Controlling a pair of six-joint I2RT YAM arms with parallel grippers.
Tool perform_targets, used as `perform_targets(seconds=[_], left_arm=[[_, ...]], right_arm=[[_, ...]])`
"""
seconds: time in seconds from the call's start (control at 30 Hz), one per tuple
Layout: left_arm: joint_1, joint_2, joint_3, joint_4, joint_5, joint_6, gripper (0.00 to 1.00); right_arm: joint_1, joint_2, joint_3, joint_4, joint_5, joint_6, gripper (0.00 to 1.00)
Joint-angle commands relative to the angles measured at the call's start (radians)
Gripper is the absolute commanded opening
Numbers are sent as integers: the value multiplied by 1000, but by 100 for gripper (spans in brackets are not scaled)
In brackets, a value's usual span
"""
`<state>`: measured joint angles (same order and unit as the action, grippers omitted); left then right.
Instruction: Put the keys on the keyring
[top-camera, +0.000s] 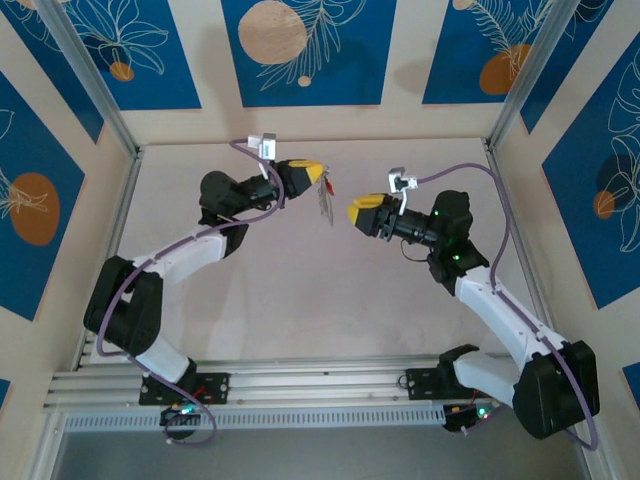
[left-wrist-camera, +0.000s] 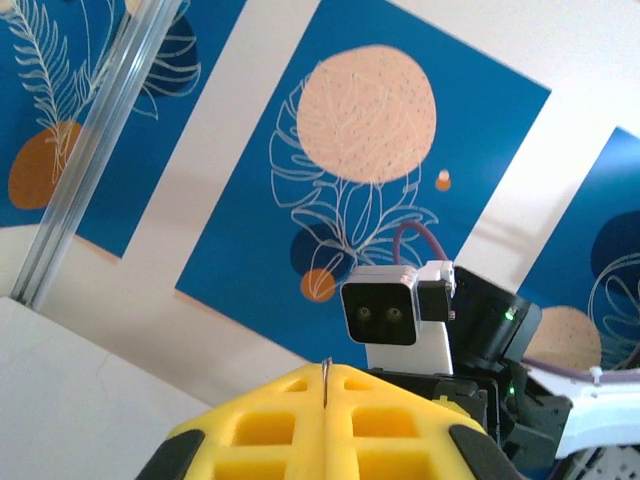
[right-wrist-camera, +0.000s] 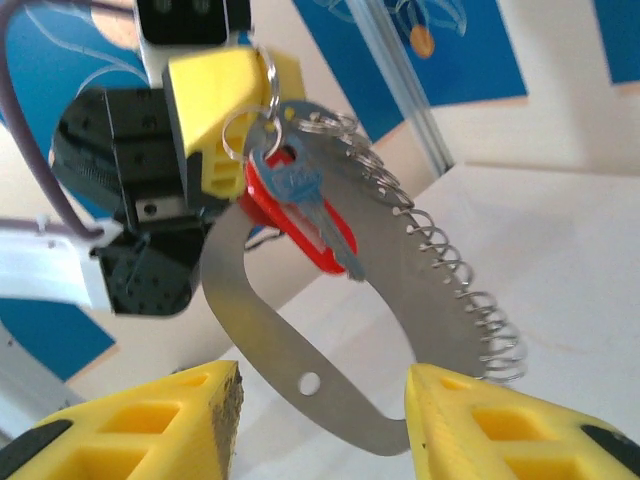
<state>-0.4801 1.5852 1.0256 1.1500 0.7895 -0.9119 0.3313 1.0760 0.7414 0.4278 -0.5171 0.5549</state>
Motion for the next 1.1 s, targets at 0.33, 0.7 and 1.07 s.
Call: perform_targets(seconds=[0.33, 0.7, 1.07], left_arm=[[-41, -17, -84, 214, -148, -85, 0], [-52, -28, -99, 220, -197, -79, 0], [-55, -37, -93, 231, -203, -81, 0]], right_arm=[[-17, 242, 159, 473, 59, 329, 53], [76, 329, 172, 607, 66, 378, 52], [108, 362, 170, 632, 71, 381, 32]])
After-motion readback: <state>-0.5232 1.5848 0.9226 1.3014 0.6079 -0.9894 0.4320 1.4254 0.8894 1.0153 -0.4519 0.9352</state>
